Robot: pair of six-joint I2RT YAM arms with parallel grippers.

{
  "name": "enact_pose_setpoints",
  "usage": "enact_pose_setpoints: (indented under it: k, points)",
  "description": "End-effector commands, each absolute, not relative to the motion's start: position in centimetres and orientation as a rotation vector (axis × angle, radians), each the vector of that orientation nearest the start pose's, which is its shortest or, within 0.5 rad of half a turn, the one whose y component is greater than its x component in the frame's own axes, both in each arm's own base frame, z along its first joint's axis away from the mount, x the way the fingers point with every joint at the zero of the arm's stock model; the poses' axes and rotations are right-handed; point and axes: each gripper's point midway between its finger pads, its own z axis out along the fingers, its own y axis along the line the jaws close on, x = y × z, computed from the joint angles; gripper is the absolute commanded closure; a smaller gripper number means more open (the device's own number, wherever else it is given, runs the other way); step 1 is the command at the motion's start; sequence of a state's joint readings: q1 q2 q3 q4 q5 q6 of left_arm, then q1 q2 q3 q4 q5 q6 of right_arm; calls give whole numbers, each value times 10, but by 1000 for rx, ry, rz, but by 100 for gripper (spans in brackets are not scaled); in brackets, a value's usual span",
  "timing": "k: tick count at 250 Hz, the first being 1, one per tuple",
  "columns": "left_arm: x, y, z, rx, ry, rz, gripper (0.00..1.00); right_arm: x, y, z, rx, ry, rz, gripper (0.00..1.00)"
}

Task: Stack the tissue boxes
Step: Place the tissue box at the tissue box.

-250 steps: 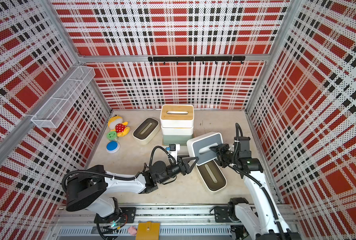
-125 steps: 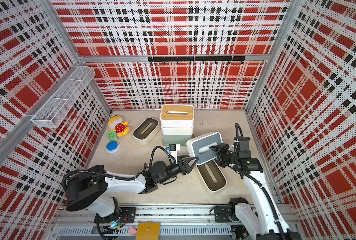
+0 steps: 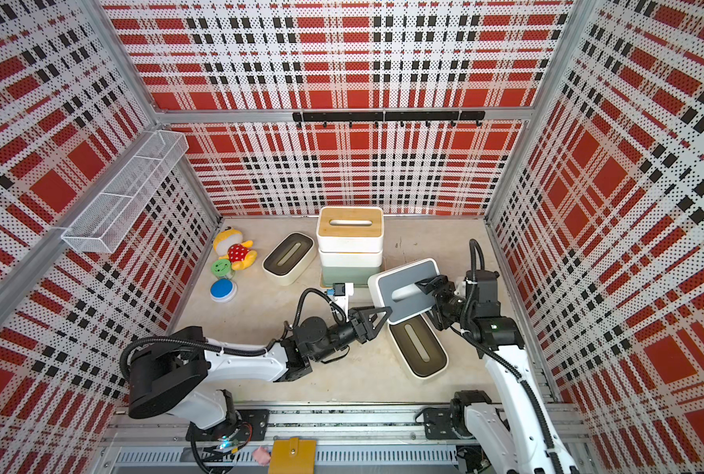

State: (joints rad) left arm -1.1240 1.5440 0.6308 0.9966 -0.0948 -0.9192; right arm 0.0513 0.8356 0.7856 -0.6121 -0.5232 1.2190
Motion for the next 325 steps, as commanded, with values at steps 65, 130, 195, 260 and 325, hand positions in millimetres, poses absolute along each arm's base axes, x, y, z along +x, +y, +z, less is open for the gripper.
enact_pose_setpoints:
  k: [65,130,195,260,325]
  points:
    - [202,-378,298,82,1582,-1516,56,252,82,299,682,2025,1030,0]
    - [192,-354,323,129,1631,-1428,56,247,97,388,297,1802,1060,0]
    - [183,-308,383,190,1653,-1354,56,259,90,421,223,1677,982,0]
    - [206,-258,441,188,1727,-1339,55,289,94,442,186,1551,1040,0]
    - [238,-232,470,204,1806,-1416,54,304,91,450,175,1399,1068,1]
